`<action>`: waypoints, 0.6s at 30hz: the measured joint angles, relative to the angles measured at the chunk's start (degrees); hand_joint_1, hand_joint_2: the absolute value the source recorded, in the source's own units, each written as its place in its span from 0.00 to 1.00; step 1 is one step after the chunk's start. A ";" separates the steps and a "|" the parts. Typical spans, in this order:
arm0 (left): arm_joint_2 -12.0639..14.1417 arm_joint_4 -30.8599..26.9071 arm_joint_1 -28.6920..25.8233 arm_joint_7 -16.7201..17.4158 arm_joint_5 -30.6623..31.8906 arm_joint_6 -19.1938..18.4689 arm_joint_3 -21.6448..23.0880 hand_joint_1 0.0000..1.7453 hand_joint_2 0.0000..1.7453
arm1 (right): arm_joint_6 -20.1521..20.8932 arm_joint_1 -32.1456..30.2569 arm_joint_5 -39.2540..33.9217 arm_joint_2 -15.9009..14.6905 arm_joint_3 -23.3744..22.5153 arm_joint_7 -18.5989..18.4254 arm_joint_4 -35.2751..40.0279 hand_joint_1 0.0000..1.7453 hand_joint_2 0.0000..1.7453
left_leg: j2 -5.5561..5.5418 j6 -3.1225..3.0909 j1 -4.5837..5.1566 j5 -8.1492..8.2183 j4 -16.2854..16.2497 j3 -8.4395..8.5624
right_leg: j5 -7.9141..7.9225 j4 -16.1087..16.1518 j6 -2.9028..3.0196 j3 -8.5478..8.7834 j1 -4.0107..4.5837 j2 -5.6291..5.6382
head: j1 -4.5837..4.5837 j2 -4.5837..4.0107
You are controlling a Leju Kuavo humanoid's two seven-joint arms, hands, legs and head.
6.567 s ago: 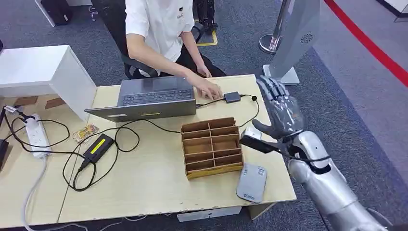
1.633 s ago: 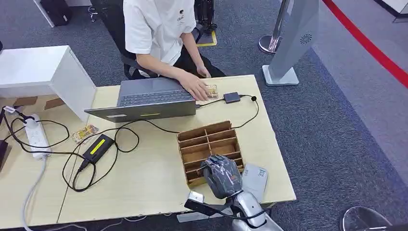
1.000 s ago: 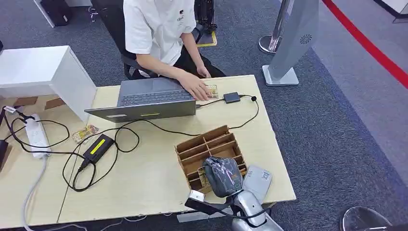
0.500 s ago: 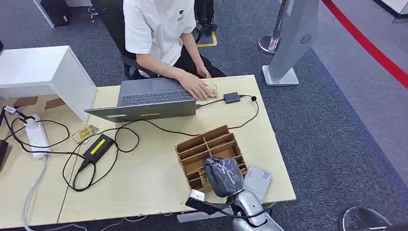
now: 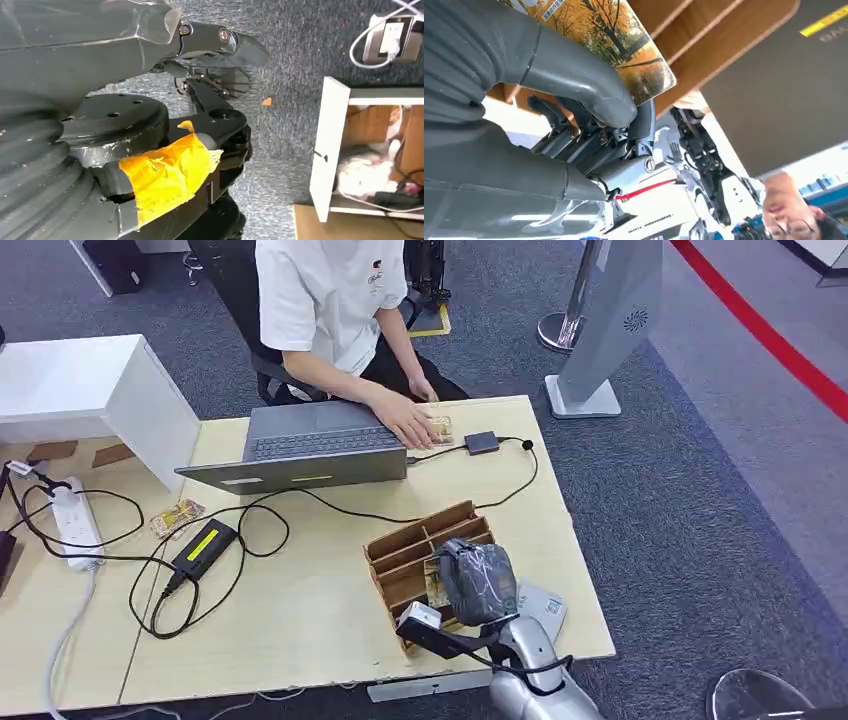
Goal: Pass the card to the sensor for recognition and then transmit it.
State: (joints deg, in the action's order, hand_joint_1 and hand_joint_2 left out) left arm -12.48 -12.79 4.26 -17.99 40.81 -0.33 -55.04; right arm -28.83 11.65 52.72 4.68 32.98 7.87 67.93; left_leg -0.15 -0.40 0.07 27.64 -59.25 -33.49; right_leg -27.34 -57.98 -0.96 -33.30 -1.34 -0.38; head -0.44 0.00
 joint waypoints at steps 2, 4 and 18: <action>0.00 0.00 0.01 0.00 0.29 0.00 0.44 0.00 1.00 | -0.02 0.03 -0.02 -0.02 -0.15 0.02 0.35 0.95 1.00 | 0.00 0.00 0.00 0.00 0.00 0.00 | 0.00 0.00 0.00 0.00 0.00 0.00 | 0.02 0.00; 0.00 0.00 0.02 0.20 0.66 0.00 0.77 0.00 1.00 | -0.04 0.17 -0.22 -0.04 -0.31 0.02 0.70 0.95 1.00 | 0.00 0.00 0.00 0.00 0.00 0.00 | 0.00 0.00 0.00 0.00 0.00 0.01 | 0.00 0.00; 0.02 0.00 0.28 1.38 5.07 -1.07 4.53 0.00 1.00 | 4.85 18.45 3.38 -1.33 -2.97 -7.53 -3.64 0.95 1.00 | 0.16 0.06 0.00 -0.17 -0.03 0.00 | 0.22 -0.01 0.03 -0.04 0.00 0.16 | 0.00 0.00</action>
State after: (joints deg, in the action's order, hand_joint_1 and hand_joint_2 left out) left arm -12.46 -12.79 4.54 -16.61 45.88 -1.40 -50.51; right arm -23.98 30.10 56.10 3.34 30.01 0.33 64.29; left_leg 0.01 -0.34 0.08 27.48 -59.28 -33.49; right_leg -27.12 -58.00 -0.93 -33.34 -1.34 -0.22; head -0.44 0.00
